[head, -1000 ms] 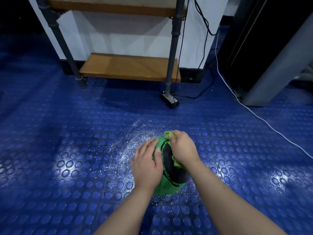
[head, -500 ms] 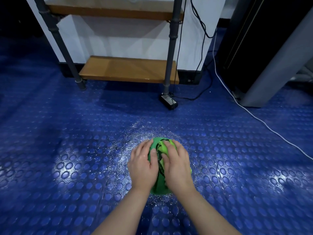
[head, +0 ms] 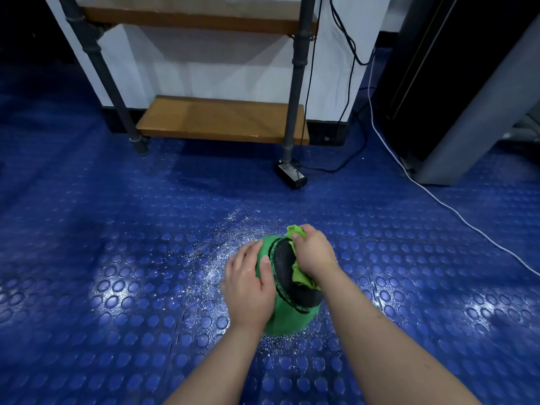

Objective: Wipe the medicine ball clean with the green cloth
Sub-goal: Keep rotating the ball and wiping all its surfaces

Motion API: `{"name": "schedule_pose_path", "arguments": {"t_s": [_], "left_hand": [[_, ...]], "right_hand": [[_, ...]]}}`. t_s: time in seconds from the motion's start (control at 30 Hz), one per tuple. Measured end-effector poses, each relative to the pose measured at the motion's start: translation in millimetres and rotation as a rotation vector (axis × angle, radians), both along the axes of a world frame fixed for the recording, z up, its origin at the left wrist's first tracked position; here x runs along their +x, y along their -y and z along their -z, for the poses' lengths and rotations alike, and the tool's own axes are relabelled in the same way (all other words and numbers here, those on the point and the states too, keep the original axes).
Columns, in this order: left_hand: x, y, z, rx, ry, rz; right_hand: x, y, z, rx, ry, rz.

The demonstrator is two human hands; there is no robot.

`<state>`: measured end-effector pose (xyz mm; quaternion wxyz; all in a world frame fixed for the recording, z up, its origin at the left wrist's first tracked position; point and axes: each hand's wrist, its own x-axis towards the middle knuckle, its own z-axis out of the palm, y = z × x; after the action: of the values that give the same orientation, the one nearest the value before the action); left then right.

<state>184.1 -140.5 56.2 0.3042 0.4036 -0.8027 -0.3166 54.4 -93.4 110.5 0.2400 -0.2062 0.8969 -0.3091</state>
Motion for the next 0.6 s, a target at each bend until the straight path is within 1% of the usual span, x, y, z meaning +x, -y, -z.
{"name": "schedule_pose_path", "arguments": {"t_s": [0.1,0.2,0.27,0.37,0.4,0.47,0.53,0.6], "left_hand": [[5.8,-3.8,4.6,-0.02,-0.042,0.039],[8.6,4.1,6.1,0.025,-0.075,0.059],[13.5,17.0,10.1,0.127,-0.138,0.094],[28.7,40.1,18.6,0.317,-0.263,0.143],[32.4,50.0,18.6,0.371,-0.251,0.147],[33.3,67.7,10.3,0.438,-0.143,0.149],[24.6,73.7,-0.8,0.407,-0.005,0.143],[15.3,59.1,-11.7,0.309,0.083,0.189]], "right_hand": [[-7.7,-8.5,2.5,-0.027,0.114,0.023],[-5.1,-10.4,7.8,-0.087,0.15,0.066],[1.2,-8.1,12.5,-0.116,0.125,0.067],[17.1,-2.6,15.7,-0.186,0.055,-0.003],[21.5,-0.2,15.1,-0.209,0.038,-0.018],[26.0,4.1,12.6,-0.238,0.021,-0.031],[25.5,5.3,11.7,-0.236,0.023,-0.026],[23.3,2.1,11.1,-0.22,0.026,-0.018]]}}
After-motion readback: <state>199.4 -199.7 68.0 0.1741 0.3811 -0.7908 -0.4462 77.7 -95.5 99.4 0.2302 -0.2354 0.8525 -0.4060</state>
